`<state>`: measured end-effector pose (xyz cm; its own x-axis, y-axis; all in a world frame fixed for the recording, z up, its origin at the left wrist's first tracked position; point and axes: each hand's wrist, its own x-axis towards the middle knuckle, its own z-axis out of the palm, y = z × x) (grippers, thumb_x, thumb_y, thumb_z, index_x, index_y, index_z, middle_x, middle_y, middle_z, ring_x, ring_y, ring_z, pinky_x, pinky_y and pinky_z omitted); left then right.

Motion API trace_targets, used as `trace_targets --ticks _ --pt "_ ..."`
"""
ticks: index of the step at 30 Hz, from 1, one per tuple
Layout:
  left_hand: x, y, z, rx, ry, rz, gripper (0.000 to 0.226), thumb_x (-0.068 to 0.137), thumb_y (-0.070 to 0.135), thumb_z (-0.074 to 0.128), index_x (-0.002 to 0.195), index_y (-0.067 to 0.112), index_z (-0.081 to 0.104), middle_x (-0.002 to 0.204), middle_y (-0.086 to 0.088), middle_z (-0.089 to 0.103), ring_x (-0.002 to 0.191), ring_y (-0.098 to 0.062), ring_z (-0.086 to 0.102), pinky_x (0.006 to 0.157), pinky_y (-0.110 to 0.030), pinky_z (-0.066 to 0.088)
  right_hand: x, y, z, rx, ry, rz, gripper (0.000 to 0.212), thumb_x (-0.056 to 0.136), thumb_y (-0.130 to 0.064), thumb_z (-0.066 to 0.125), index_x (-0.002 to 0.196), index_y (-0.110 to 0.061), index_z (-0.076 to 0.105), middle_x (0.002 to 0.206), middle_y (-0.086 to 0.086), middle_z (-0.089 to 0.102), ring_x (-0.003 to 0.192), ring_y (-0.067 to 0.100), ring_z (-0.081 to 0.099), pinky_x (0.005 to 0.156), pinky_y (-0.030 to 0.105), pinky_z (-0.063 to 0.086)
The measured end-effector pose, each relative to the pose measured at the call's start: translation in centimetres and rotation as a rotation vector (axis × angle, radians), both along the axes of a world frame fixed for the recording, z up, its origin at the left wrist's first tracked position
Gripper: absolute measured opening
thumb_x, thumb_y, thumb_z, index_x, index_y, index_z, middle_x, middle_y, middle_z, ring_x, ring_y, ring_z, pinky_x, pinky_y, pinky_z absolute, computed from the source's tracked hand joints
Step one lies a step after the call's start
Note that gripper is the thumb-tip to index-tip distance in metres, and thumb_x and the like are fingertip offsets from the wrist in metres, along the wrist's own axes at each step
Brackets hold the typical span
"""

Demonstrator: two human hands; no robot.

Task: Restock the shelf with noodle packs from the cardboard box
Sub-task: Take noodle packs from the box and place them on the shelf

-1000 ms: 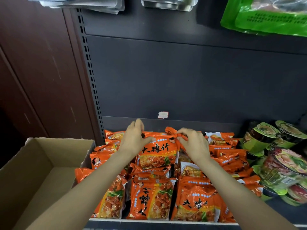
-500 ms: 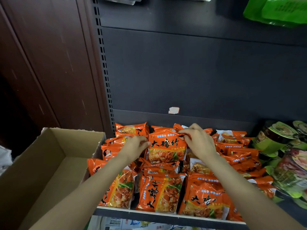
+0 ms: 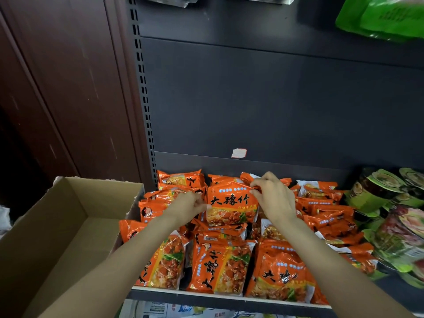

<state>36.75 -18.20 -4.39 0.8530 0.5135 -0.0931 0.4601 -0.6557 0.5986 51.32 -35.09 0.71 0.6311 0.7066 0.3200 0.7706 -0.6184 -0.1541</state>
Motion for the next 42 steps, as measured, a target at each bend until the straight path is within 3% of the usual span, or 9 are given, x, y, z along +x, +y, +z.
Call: trace_targets --ticks 4,8,14,19,25,30,37,39,42 --pt "-0.6 0.4 -1.2 0.015 0.157 -0.173 0.032 0.096 0.035 0.050 0.101 0.008 0.066 0.096 -0.009 0.069 0.082 -0.020 0.062 0.081 -0.035 0.052 0.1 0.0 0.0 0.023 0.033 0.013 0.025 0.089 -0.033 0.061 0.113 -0.026 0.067 0.112 -0.004 0.058 0.095 0.014 0.062 0.065 0.024 0.049" --pt "-0.7 0.1 -1.2 0.088 0.295 -0.272 0.033 0.097 0.031 0.047 0.122 0.014 0.060 0.118 -0.002 0.063 0.108 -0.021 0.058 0.094 -0.034 0.046 0.3 0.0 0.0 0.034 0.056 0.009 0.025 0.089 -0.033 0.062 0.113 -0.026 0.067 0.112 -0.003 0.058 0.094 0.014 0.062 0.062 0.022 0.046" --pt "-1.1 0.1 -1.1 0.093 0.279 -0.264 0.026 0.096 0.022 0.048 0.115 0.015 0.064 0.116 -0.002 0.064 0.107 -0.020 0.059 0.092 -0.032 0.048 0.1 0.2 -0.3 0.048 0.042 -0.018 0.024 0.090 -0.032 0.061 0.112 -0.026 0.066 0.111 -0.002 0.059 0.094 0.016 0.063 0.062 0.024 0.047" --pt "-1.9 -0.2 -1.0 0.013 0.212 -0.224 0.025 0.097 0.019 0.048 0.121 0.011 0.051 0.099 -0.008 0.070 0.090 -0.022 0.062 0.077 -0.032 0.048 -0.1 0.5 -0.7 0.063 0.018 -0.053 0.022 0.090 -0.031 0.062 0.110 -0.024 0.067 0.108 -0.002 0.060 0.088 0.017 0.065 0.057 0.023 0.046" --pt "-2.6 -0.8 -0.9 -0.048 0.140 -0.143 0.054 0.097 0.022 0.050 0.141 0.003 0.026 0.081 -0.004 0.064 0.060 -0.008 0.052 0.058 -0.024 0.039 -1.0 0.8 -0.6 0.024 0.018 -0.028 0.024 0.091 -0.032 0.059 0.113 -0.025 0.066 0.113 -0.001 0.059 0.095 0.017 0.064 0.062 0.025 0.048" --pt "-2.9 -1.1 -0.9 -0.050 0.023 0.010 0.054 0.097 0.035 0.046 0.141 0.011 0.025 0.105 -0.009 0.067 0.087 -0.019 0.066 0.075 -0.030 0.052 -1.4 0.8 -0.7 -0.099 0.098 0.117 0.025 0.090 -0.032 0.060 0.114 -0.027 0.064 0.119 -0.003 0.057 0.106 0.018 0.058 0.078 0.030 0.048" --pt "-3.2 -2.0 0.0 -0.019 -0.144 0.119 0.050 0.095 0.044 0.046 0.140 0.034 0.025 0.106 -0.005 0.066 0.061 -0.009 0.068 0.072 -0.034 0.057 -1.4 0.1 -0.9 -0.266 0.198 0.224 0.044 0.088 -0.020 0.064 0.129 -0.031 0.053 0.129 -0.001 0.051 0.116 0.020 0.053 0.091 0.034 0.047" --pt "-2.9 -1.9 0.1 0.027 -0.090 0.099 0.040 0.095 0.042 0.046 0.133 0.031 0.042 0.111 -0.001 0.063 0.066 -0.010 0.069 0.073 -0.035 0.057 -1.4 -0.3 -1.2 -0.252 0.211 0.226 0.052 0.089 -0.012 0.061 0.135 -0.033 0.046 0.135 0.001 0.049 0.119 0.022 0.052 0.094 0.037 0.049" --pt "-2.3 -1.6 -0.2 0.145 0.002 0.082 0.034 0.096 0.035 0.048 0.129 0.027 0.053 0.122 -0.005 0.058 0.105 -0.021 0.061 0.092 -0.039 0.050 -1.3 -0.8 -1.1 -0.111 0.182 0.141 0.057 0.091 -0.003 0.053 0.140 -0.031 0.042 0.140 0.003 0.047 0.121 0.024 0.052 0.092 0.039 0.050"
